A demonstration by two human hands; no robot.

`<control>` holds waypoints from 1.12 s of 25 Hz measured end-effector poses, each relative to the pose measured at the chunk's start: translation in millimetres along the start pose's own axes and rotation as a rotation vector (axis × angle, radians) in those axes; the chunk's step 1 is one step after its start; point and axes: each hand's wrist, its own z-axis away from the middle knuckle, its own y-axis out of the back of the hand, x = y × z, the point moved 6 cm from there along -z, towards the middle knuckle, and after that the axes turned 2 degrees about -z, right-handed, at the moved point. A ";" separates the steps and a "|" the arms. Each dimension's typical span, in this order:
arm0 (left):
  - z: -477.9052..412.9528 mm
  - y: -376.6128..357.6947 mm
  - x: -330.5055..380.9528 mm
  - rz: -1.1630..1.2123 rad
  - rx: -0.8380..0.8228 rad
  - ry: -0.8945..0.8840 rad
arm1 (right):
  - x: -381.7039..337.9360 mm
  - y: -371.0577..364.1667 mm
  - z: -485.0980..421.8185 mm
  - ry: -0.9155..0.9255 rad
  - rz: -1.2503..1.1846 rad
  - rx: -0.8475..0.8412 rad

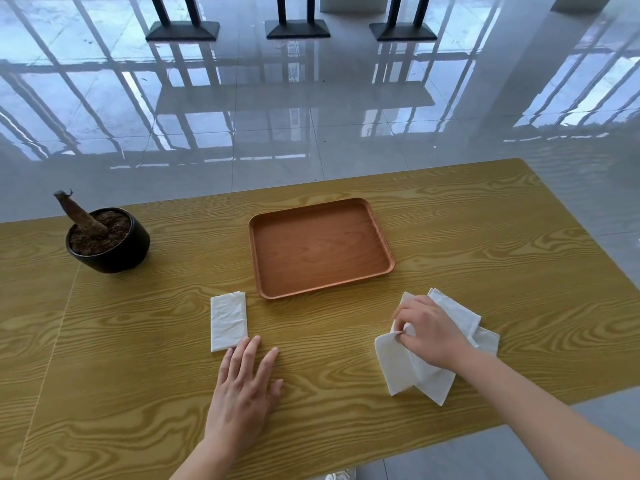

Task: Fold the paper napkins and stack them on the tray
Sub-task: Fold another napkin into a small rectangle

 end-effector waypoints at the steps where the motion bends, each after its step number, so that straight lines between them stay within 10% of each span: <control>1: 0.3 1.4 1.0 0.003 0.007 0.001 | -1.0 4.9 2.3 -0.011 -0.051 0.008; 14: 22.6 30.3 9.2 0.305 0.215 0.150 | -132.4 49.7 23.5 0.234 0.000 0.511; 21: 56.0 15.1 -18.4 1.008 0.092 0.821 | -198.4 -91.1 68.8 0.341 0.004 0.026; 28: 41.1 24.8 -24.8 0.781 0.070 0.866 | -106.9 -64.2 21.8 -0.017 -0.071 0.187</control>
